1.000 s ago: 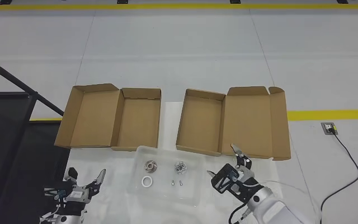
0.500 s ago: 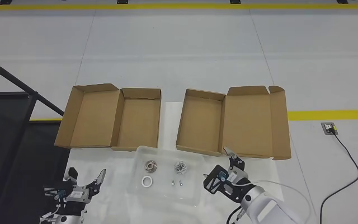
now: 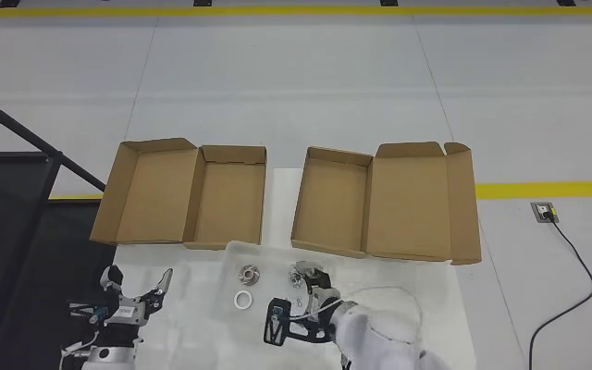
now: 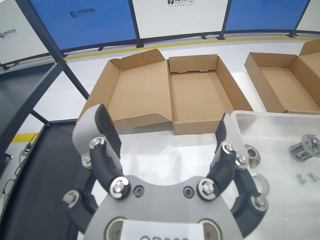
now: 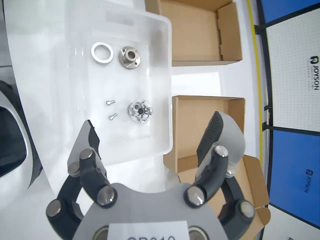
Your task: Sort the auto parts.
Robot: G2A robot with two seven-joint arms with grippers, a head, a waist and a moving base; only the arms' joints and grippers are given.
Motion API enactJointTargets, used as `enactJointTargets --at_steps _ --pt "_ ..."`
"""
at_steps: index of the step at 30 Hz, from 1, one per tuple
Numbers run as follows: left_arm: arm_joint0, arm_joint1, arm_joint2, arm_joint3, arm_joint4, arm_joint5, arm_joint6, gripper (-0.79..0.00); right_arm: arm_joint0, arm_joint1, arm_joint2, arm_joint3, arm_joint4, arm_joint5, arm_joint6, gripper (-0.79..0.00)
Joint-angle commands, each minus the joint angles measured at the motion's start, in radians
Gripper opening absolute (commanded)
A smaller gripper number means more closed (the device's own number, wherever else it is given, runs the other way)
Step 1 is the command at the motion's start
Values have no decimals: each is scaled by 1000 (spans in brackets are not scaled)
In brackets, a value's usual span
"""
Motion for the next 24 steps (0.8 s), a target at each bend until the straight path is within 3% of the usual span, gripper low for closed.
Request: enactJointTargets --at_steps 1,4,17,20,24 --pt "6 -2 1 0 -10 -2 -4 0 62 -24 -51 63 80 5 80 0" --pt "7 -2 1 0 -13 -3 -6 0 127 -51 -84 133 176 25 134 0" --pt "7 -2 1 0 -13 -3 -6 0 125 -51 -83 137 177 30 128 0" --pt "7 -2 1 0 -13 -3 -6 0 134 -58 -77 188 209 44 65 0" --pt "0 -4 1 -2 -19 -1 -14 0 173 -78 -86 279 266 92 82 0"
